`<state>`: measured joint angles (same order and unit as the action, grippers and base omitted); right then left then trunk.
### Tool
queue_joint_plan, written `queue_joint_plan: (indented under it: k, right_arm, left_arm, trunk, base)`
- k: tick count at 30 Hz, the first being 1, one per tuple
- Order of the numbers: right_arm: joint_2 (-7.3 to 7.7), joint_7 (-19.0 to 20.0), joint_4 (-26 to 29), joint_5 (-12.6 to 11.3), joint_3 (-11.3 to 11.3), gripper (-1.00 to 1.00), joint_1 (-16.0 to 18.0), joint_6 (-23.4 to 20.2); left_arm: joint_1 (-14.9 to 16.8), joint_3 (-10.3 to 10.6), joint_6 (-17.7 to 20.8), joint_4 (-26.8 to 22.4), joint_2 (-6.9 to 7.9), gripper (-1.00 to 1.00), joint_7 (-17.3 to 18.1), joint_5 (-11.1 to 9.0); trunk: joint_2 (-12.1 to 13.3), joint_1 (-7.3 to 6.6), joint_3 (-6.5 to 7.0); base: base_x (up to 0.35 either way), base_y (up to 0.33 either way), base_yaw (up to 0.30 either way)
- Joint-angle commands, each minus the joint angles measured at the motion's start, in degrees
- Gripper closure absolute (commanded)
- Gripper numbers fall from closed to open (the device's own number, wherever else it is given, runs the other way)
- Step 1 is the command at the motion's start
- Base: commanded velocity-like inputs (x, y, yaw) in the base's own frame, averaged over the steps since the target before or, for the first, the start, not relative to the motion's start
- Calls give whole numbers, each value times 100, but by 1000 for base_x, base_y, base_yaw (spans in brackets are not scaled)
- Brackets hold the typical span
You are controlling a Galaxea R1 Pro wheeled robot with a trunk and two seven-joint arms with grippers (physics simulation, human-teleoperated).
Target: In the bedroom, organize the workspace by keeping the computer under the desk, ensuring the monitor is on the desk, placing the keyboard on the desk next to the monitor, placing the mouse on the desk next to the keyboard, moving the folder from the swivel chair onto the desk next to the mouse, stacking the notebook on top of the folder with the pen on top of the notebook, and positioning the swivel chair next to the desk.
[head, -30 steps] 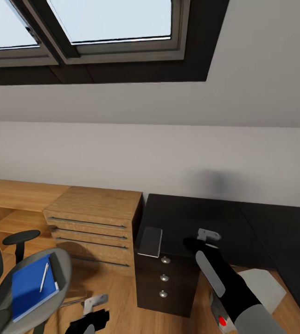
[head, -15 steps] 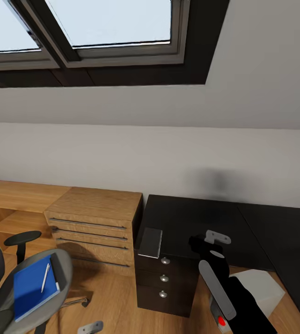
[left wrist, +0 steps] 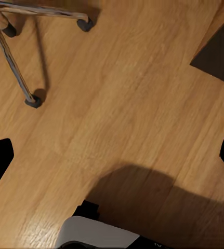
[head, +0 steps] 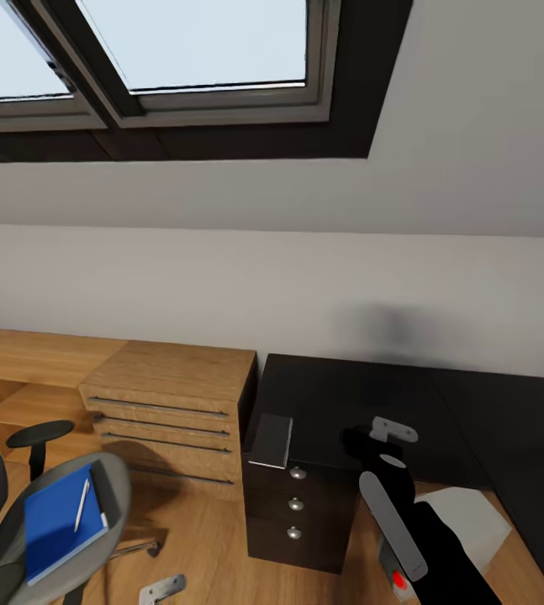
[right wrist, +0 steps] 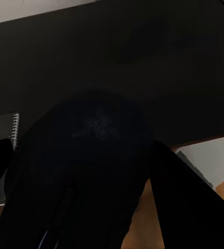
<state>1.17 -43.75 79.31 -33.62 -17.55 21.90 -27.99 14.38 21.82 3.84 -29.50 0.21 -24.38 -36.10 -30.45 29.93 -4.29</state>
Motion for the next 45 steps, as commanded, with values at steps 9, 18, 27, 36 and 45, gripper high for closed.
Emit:
queue_joint_plan:
  k: [9,18,27,36,45]
  right_arm:
    - [0,-55,0,-57,-7,100,9,-5]
    - [-3,-55,-19,-57,-12,100,11,-5]
    - [-10,-55,-29,-76,-19,100,9,-5]
    - [-12,-55,-30,-85,-23,100,9,-5]
    - [-12,-55,-30,-68,-29,100,11,-5]
  left_arm:
    - [3,35,-17,230,8,-100,-49,-8]
    - [3,25,-341,692,37,-100,-49,-12]
    - [3,17,-1728,1960,3,-100,372,-23]
    - [3,14,-2620,2632,-21,-100,886,-37]
    - [1,16,-4105,2815,-206,-100,915,-36]
  trunk:
    - [352,-195,150]
    - [713,-393,302]
    - [753,-415,294]
    - [753,-415,247]
    - [753,-415,190]
  base:
    - [0,0,-283]
    - [0,0,-296]
    - [0,0,-284]
    - [0,0,-231]
    - [0,0,-189]
